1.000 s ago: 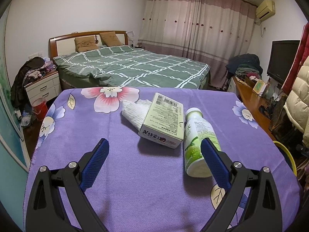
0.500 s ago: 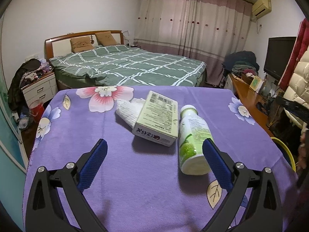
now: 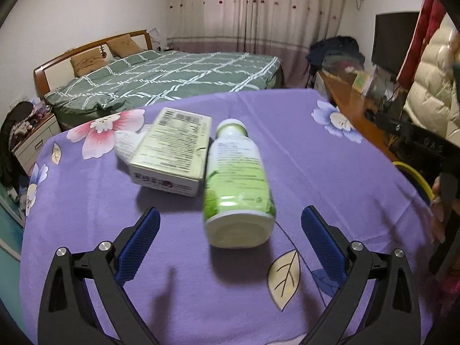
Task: Collect trash
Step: 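Grasp the green-labelled drink bottle with the left gripper, then carry the drink bottle over the bin and open the left gripper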
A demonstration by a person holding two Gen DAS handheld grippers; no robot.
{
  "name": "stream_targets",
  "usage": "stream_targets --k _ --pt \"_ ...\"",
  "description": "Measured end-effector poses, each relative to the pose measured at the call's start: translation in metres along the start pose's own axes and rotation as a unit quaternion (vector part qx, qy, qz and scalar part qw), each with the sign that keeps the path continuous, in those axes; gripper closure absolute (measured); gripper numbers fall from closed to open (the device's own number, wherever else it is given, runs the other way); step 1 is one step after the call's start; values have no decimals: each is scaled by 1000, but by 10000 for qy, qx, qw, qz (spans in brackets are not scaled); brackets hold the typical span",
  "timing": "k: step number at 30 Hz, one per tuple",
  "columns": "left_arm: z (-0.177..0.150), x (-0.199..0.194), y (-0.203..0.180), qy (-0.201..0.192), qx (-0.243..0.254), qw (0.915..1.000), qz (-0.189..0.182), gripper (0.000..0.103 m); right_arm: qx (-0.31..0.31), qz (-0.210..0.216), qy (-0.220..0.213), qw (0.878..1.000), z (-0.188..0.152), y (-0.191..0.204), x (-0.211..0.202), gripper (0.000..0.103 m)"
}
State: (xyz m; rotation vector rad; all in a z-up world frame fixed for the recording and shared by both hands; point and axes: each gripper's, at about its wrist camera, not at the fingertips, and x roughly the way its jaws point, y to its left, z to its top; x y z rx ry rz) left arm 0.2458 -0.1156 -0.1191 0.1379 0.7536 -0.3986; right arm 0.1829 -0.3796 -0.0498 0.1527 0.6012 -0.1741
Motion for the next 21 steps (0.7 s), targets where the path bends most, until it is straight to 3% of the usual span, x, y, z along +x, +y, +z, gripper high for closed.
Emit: stream_targets --k 6,9,21 --pt "6 26 -4 335 -222 9992 -40 37 -31 76 -4 10000 -1 3 -1 33" --pt "7 27 -3 278 -309 9991 -97 50 -29 103 -12 9999 -1 3 -2 33" --pt "26 -26 -4 -545 -154 9984 74 51 -53 52 -4 10000 -1 3 0 33"
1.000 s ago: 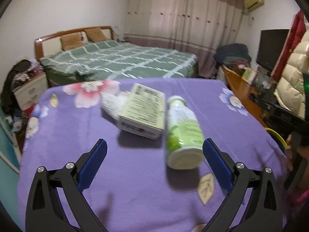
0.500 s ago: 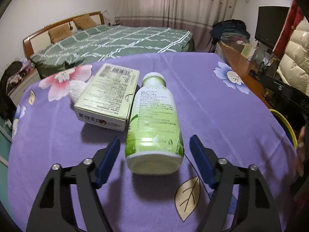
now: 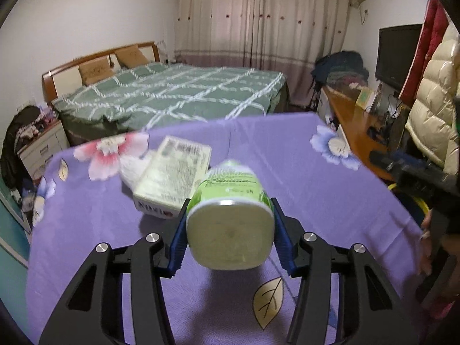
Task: Collect trash
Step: 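Carry the drink bottle over the bin and open the left gripper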
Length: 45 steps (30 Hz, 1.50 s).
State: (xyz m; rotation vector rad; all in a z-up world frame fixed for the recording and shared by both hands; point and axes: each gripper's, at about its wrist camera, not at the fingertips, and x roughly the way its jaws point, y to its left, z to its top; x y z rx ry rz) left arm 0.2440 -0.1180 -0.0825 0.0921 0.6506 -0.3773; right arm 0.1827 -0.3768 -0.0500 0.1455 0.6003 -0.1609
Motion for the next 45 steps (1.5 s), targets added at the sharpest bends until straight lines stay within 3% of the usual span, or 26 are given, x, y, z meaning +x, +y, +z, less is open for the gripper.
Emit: stream_targets --k 8,22,29,38,45 --pt "26 -34 -4 -468 11 9989 -31 51 22 -70 -12 10000 -1 -1 0 33" --pt "30 -30 -19 -455 41 9989 -98 51 -4 -225 -37 9997 3 -9 -6 32" --pt "39 -32 -44 -501 247 9979 -338 51 85 -391 -171 9991 -5 -49 -50 32" --pt "61 -25 -130 -445 698 9907 -1077 51 640 -789 -231 9946 -50 -134 -115 32" --pt "69 -22 -234 -368 1219 9742 -1865 51 999 -1272 -167 9867 -80 -185 -143 32"
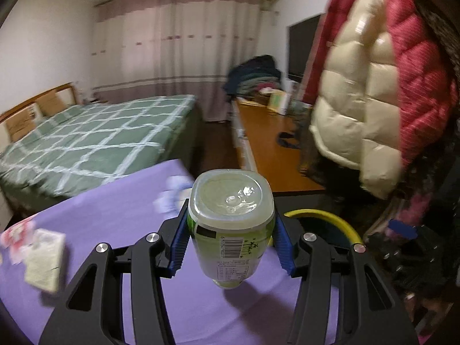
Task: Collect trash
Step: 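Carry the drink bottle over the bin and open the left gripper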
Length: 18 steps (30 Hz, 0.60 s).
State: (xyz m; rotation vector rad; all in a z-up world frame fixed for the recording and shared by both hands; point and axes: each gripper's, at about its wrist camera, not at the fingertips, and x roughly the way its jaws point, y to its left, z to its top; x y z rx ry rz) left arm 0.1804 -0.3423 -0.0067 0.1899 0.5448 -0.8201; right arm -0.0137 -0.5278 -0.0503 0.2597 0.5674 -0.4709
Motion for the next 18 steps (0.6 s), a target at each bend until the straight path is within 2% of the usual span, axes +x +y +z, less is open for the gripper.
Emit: stream_targets --k 6,11,14,18 --pt "12 39 -71 121 262 9978 -600 51 367 -208 66 9991 -10 -38 -3 32" --pt "6 70 -108 340 493 9955 -731 51 520 -304 56 9982 -11 -54 -5 32" --pt "-3 82 -113 462 446 9964 -557 24 533 -310 73 9981 -11 -52 -3 32" --pt "-11 68 -88 438 317 9976 -423 23 509 -281 142 9982 -10 -47 2 32"
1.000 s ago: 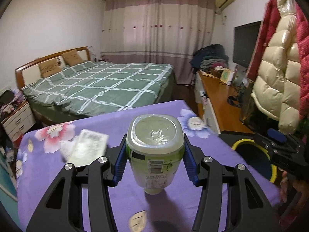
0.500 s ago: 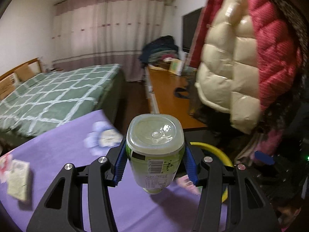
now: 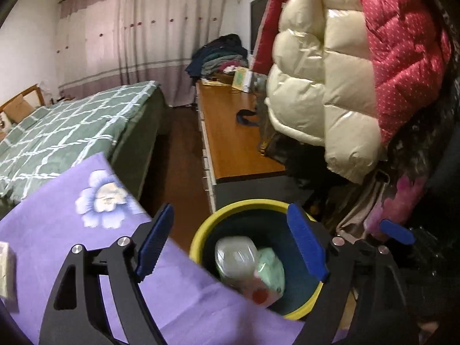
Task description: Collect trash
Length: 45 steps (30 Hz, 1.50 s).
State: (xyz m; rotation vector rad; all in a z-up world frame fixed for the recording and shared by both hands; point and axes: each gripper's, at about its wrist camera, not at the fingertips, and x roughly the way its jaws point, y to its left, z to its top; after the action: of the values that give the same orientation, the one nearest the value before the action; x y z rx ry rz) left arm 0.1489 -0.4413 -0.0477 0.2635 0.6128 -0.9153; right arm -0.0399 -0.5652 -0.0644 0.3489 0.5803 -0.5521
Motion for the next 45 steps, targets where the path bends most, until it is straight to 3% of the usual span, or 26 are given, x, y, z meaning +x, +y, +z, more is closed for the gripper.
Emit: stream_targets --k 9,16,23,27,33,45 --pt "-32 -69 92 -295 -674 9948 704 16 -237 161 98 9995 1 25 6 32" --pt "-77 -123 174 -392 -1186 9800 1546 15 -587 451 110 9972 8 71 8 32" --pt "-120 -158 244 -282 -1671 9635 2074 15 -1033 854 77 9910 12 137 6 32" --pt "-136 -163 279 -94 -1787 9570 2283 15 -1153 1014 131 9881 5 161 8 32" --pt "-147 -152 326 221 -1985 9551 2188 15 -1336 1021 291 9853 -6 182 14 32" --pt "-132 -93 348 839 -1528 9489 2629 10 -1367 1000 403 9847 -8 189 21 31"
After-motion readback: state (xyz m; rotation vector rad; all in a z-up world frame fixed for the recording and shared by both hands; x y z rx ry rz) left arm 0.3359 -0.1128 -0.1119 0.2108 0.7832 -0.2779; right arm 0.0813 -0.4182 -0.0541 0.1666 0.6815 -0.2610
